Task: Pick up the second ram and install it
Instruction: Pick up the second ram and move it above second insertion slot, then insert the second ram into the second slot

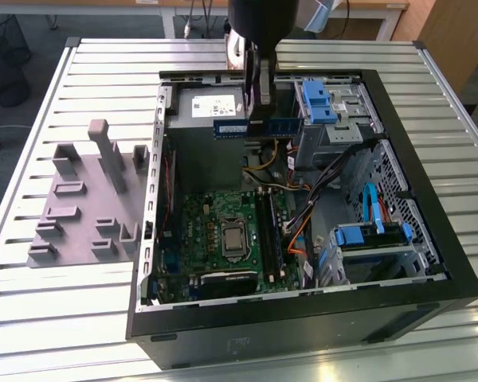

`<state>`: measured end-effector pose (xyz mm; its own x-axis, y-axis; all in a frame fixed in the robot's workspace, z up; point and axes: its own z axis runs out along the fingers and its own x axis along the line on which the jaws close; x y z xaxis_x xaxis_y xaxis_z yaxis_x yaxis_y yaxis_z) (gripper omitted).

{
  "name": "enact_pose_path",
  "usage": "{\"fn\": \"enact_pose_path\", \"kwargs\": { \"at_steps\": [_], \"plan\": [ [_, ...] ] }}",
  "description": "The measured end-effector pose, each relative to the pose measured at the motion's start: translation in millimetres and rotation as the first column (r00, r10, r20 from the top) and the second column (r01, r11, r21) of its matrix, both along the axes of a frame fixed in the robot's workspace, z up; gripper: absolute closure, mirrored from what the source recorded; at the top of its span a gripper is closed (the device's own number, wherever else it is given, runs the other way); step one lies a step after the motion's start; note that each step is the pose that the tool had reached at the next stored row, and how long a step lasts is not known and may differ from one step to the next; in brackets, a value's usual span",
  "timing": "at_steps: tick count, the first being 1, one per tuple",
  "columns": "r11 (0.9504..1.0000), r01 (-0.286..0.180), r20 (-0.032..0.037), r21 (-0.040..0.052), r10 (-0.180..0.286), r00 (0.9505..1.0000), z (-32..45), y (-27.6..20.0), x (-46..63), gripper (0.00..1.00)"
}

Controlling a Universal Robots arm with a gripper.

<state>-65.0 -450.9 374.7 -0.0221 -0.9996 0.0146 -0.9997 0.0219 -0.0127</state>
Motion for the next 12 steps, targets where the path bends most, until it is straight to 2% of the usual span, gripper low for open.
{"fn": "enact_pose_path", "kwargs": {
  "at_steps": [4,12],
  "plan": [
    [1.0,0.0,0.0001,0.0001,0.0,1.0,-0.3,-4.0,5.6,0.86],
    [1.0,0.0,0.0,0.0001,0.0,1.0,-0.5,-4.3,7.4,0.86]
  ]
}}
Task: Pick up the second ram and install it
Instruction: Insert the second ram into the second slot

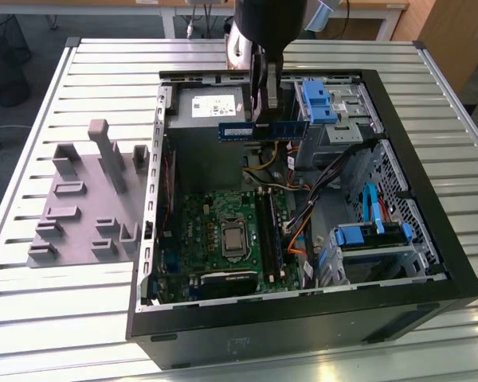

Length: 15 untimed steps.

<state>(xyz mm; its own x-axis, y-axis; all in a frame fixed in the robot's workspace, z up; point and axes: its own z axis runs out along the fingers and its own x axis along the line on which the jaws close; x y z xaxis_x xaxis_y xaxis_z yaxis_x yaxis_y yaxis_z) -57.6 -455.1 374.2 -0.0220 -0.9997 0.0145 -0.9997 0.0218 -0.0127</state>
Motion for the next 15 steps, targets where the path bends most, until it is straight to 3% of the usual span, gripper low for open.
{"fn": "enact_pose_path", "kwargs": {
  "at_steps": [8,15],
  "plan": [
    [1.0,-0.001,0.0,0.0,0.001,1.0,0.0,0.0,0.1,0.86],
    [0.9995,-0.032,0.0,-0.0001,0.032,0.9995,0.0,0.0,0.1,0.86]
  ]
}}
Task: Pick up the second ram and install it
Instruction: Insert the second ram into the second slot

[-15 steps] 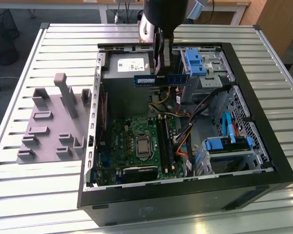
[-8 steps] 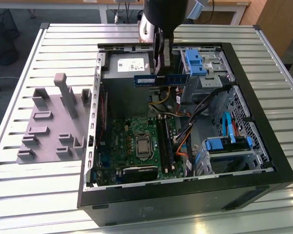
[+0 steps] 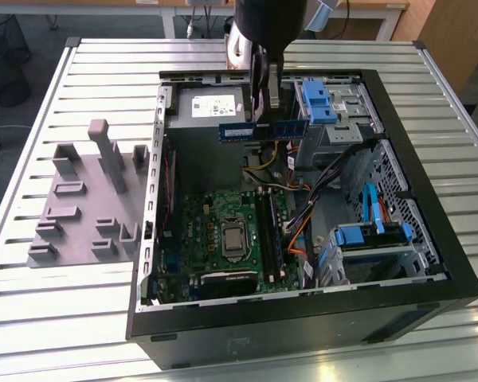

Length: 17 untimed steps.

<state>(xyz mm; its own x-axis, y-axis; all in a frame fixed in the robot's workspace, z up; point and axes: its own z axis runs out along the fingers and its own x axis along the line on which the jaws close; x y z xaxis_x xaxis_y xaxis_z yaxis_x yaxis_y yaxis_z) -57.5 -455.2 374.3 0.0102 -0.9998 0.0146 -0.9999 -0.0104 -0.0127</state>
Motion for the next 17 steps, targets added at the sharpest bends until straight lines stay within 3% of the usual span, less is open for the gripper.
{"fn": "enact_pose_path", "kwargs": {
  "at_steps": [17],
  "plan": [
    [0.995,-0.1,0.0,0.0,0.1,0.995,0.0,0.0,0.0,0.86]
  ]
}}
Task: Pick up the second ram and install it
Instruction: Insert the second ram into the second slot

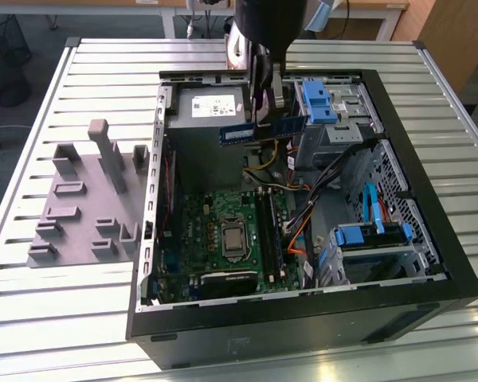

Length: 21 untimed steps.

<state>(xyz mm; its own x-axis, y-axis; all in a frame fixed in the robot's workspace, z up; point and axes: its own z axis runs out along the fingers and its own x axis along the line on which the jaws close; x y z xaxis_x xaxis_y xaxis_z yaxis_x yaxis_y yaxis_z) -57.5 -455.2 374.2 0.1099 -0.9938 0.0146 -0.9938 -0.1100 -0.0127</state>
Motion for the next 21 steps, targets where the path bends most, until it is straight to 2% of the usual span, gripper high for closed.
{"fn": "enact_pose_path", "kwargs": {
  "at_steps": [11,21],
  "plan": [
    [0.9983,-0.059,0.0,0.0001,0.059,0.9983,0.0,0.0,0.0,0.86],
    [0.9937,-0.112,0.0,0.0001,0.112,0.9937,0.0,0.0,0.0,0.86]
  ]
}}
